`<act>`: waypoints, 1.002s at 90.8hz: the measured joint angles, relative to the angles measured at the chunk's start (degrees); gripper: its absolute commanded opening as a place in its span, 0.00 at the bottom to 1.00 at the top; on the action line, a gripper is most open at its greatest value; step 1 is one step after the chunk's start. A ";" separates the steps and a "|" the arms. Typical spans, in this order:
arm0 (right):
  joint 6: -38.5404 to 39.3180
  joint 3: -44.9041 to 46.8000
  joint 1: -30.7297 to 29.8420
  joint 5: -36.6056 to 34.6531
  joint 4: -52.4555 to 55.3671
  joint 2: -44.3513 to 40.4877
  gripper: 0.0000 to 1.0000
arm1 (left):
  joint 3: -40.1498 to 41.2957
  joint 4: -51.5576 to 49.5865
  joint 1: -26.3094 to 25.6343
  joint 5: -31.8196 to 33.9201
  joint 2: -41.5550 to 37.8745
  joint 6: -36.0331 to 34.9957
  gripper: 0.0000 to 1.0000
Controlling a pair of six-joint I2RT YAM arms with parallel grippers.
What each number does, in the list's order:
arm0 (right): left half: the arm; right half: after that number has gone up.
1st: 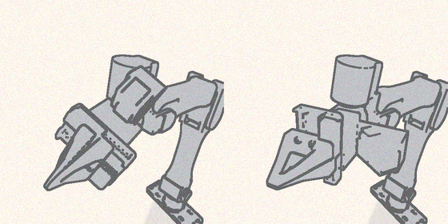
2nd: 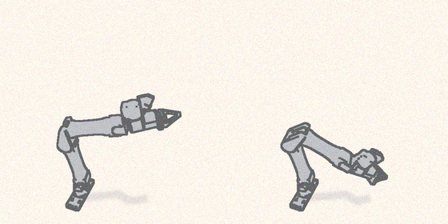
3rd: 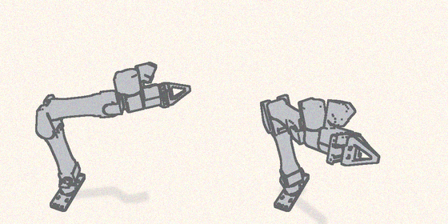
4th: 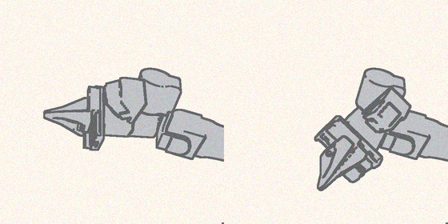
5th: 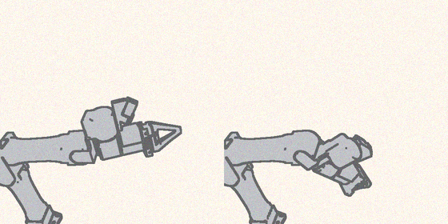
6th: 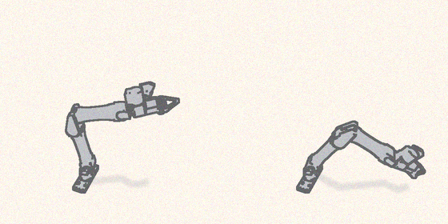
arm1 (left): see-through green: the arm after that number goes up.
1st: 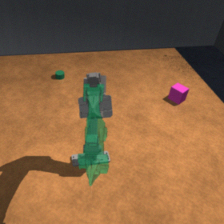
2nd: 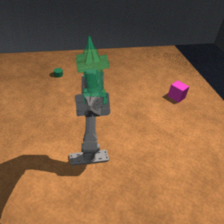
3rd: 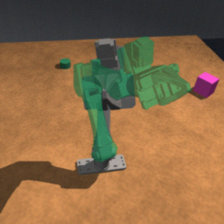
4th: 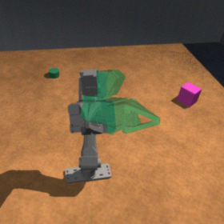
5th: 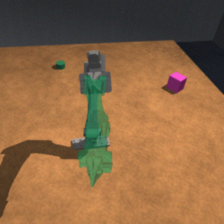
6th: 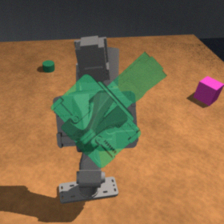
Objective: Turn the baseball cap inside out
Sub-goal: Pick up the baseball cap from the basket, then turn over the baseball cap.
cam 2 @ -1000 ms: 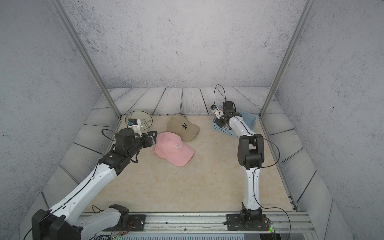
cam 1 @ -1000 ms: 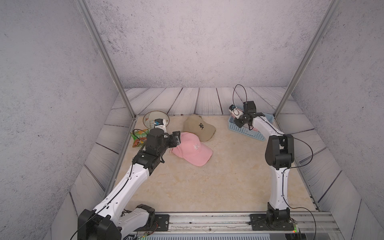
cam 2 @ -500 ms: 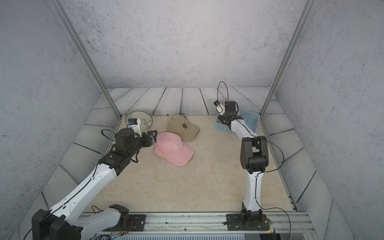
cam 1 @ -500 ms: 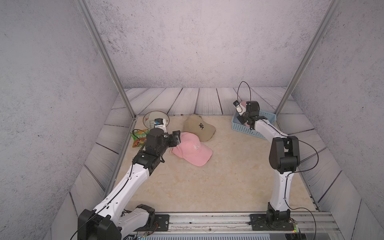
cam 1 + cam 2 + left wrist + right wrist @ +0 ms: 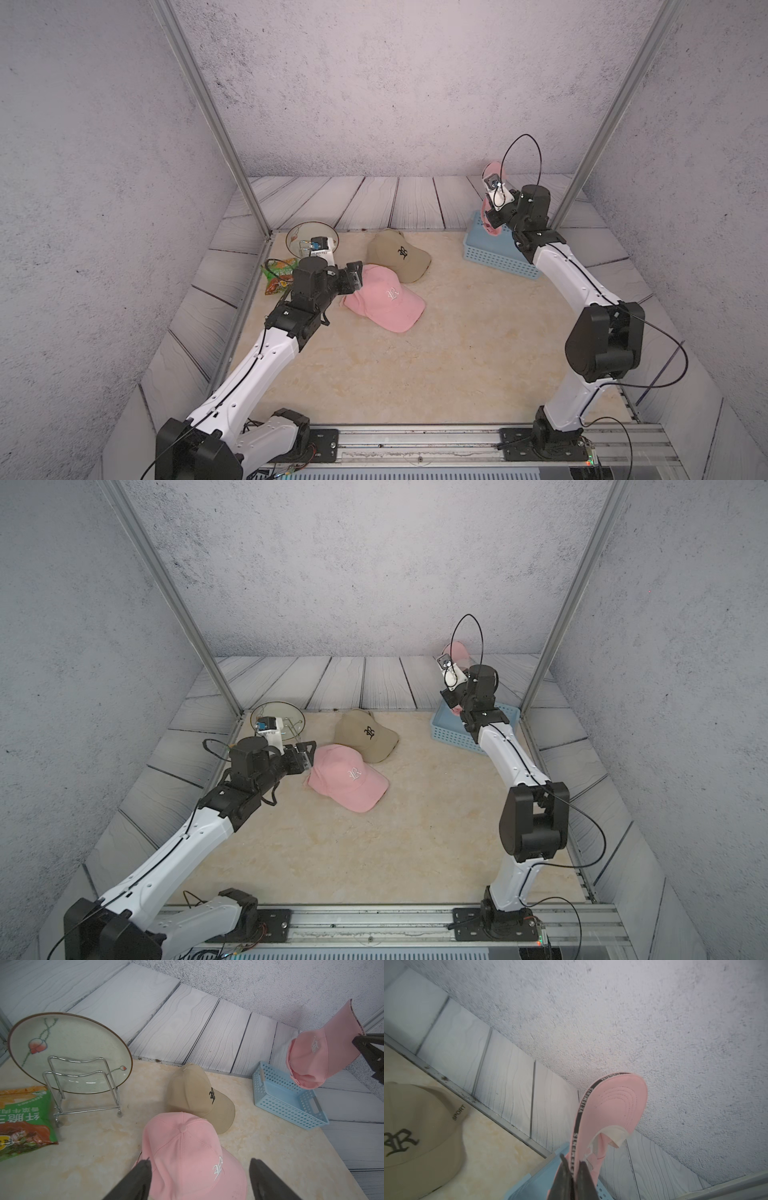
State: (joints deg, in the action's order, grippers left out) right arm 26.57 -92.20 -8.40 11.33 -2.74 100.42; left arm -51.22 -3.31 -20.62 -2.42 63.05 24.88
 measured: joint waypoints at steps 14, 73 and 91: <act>-6.40 -0.37 0.00 10.21 7.98 -4.87 0.00 | 0.00 1.70 0.00 -1.57 0.00 -1.36 0.79; -25.20 15.54 -5.07 35.26 37.66 -20.11 0.00 | -15.19 3.19 -6.10 -34.47 12.07 -41.68 0.83; -24.00 16.02 -6.64 37.73 44.37 -25.07 0.00 | -29.38 -10.56 -9.57 -43.50 18.80 -60.30 0.83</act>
State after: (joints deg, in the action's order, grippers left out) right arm 2.57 -76.18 -15.05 49.06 41.63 75.35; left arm -80.60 -13.87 -30.20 -45.91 81.84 -35.42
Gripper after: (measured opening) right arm 0.096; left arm 0.829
